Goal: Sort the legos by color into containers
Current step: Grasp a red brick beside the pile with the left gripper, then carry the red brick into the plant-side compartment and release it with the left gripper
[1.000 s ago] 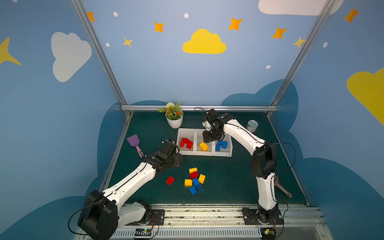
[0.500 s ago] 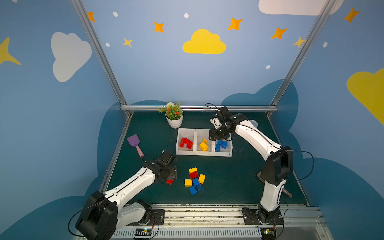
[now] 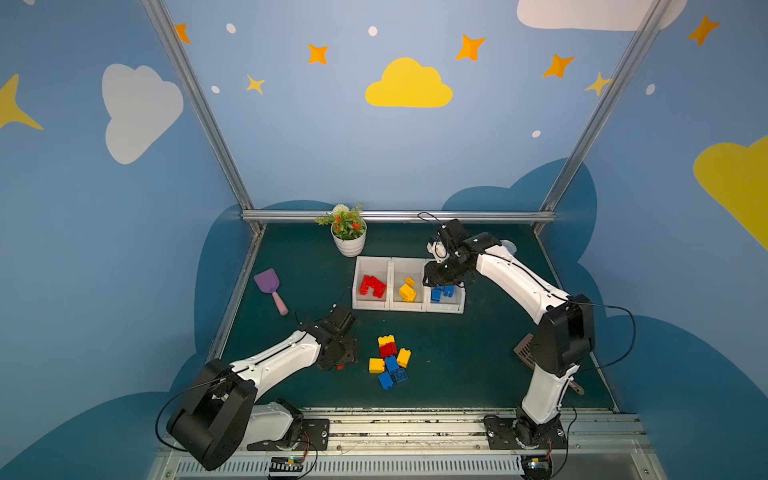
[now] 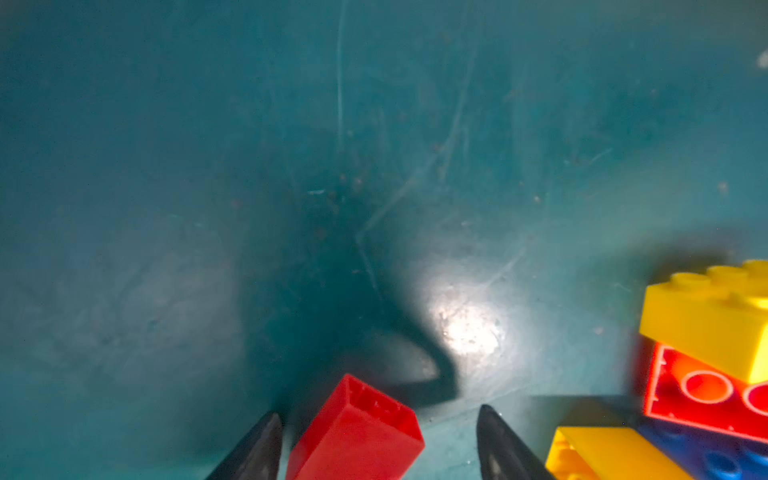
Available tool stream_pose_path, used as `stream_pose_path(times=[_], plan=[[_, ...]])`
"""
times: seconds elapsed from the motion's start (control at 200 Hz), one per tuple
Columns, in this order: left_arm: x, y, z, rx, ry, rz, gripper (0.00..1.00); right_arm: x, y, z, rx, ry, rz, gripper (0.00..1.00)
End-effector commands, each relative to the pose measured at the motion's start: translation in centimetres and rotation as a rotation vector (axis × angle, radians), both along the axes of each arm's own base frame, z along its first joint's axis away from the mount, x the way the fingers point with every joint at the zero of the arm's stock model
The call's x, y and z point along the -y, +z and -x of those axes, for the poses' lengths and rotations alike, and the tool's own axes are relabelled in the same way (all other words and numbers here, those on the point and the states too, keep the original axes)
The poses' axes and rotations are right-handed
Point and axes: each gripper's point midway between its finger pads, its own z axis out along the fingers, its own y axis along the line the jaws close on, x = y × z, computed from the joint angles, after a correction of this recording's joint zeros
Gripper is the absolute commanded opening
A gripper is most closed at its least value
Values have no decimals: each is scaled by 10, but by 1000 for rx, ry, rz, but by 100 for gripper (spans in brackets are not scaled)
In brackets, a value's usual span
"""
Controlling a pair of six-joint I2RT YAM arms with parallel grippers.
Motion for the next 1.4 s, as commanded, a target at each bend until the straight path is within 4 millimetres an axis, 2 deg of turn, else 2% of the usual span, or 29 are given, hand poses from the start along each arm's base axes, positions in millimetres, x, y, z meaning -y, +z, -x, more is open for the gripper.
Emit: stream_pose_path(times=[0.0, 0.26, 0.436, 0.541, 0.676, 0.866, 1.001, 1.136, 1.267, 1.397], plan=[[13, -8, 9, -46, -28, 8, 68, 2, 10, 3, 15, -15, -24, 55], [12, -17, 18, -103, -57, -105, 53, 7, 5, 6, 12, -29, -23, 55], [16, -18, 17, -109, -71, -116, 37, 11, 2, 8, 7, -42, -25, 55], [19, -15, 14, -95, -77, -112, 34, 12, 2, 9, 7, -47, -27, 55], [28, 0, 0, -45, -98, -87, 32, 13, 2, 9, 7, -49, -28, 55], [44, 39, -44, 98, -103, -88, 31, 15, 5, 9, 12, -52, -28, 54], [57, 70, -93, 206, -119, -59, 32, 17, 6, 10, 15, -58, -29, 54], [61, 92, -145, 284, -112, -33, 33, 19, 9, 12, 19, -61, -24, 54], [61, 101, -192, 334, -113, -34, 34, 24, 11, 14, 25, -68, -15, 54], [67, 99, -216, 334, -131, -28, 33, 27, 12, 17, 23, -77, -7, 54]])
